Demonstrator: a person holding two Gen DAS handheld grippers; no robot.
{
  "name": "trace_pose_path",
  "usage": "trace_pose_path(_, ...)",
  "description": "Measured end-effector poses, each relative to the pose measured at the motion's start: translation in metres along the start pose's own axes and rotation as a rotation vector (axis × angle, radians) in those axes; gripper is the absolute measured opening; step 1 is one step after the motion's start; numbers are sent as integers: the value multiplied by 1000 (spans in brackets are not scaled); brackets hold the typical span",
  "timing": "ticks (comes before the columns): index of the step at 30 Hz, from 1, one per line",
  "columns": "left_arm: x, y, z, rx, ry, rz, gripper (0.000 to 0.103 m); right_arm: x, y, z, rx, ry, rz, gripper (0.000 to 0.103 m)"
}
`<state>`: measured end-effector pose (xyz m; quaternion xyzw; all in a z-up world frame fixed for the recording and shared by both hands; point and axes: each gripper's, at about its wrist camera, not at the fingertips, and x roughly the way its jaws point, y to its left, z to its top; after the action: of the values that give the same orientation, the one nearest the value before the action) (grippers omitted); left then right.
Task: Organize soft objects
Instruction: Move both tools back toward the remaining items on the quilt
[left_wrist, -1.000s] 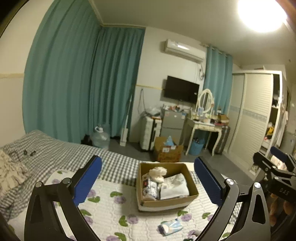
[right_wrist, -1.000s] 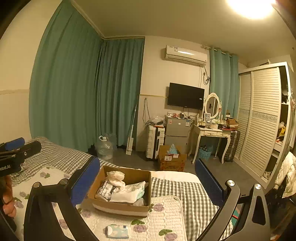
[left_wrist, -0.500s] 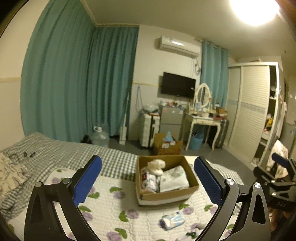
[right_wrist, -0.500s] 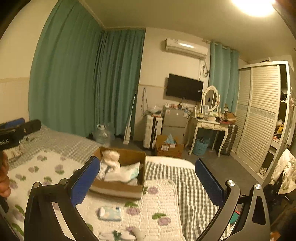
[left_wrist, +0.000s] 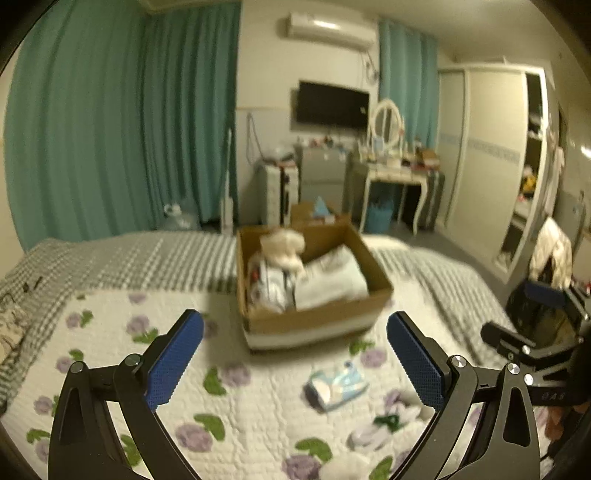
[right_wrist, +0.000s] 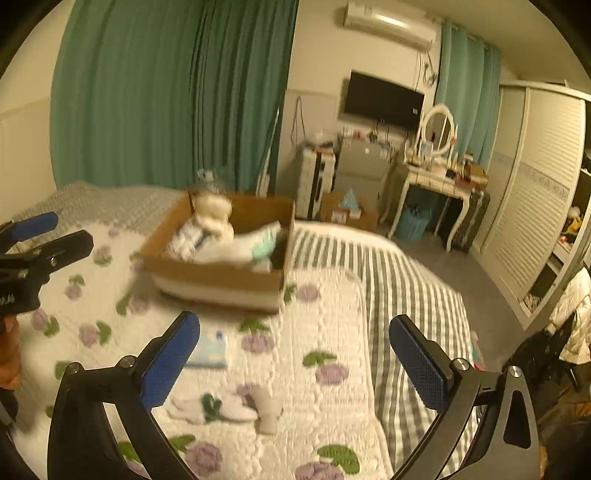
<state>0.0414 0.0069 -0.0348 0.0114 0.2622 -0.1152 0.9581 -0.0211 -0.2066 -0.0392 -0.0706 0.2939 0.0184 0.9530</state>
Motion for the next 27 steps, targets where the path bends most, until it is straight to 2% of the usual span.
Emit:
trace_pose_path(4,19,-6,-17,17,97,-29,101,24,-4,-17,11,82,11,103)
trace_pose_path(12,50,-10,-52,23,272,-32,101,74,-8,-49,0,269,18,103)
trace_pose_path(18,71,-20,-87,19,445,-106,97,94,-8,-61,4,363,58,103)
trace_pose_path(21,77,-28,-104,44,500,-114,96,107,-8,-70,6,420,67,103)
trace_pose_path(24,81,-32,-118,44,554,-130,87,114,-7,-75,3,457,80,93)
trace_pose_path(27,87,-34,-132,34,609,-156,71,122,-4,-81,-8,492,88,88)
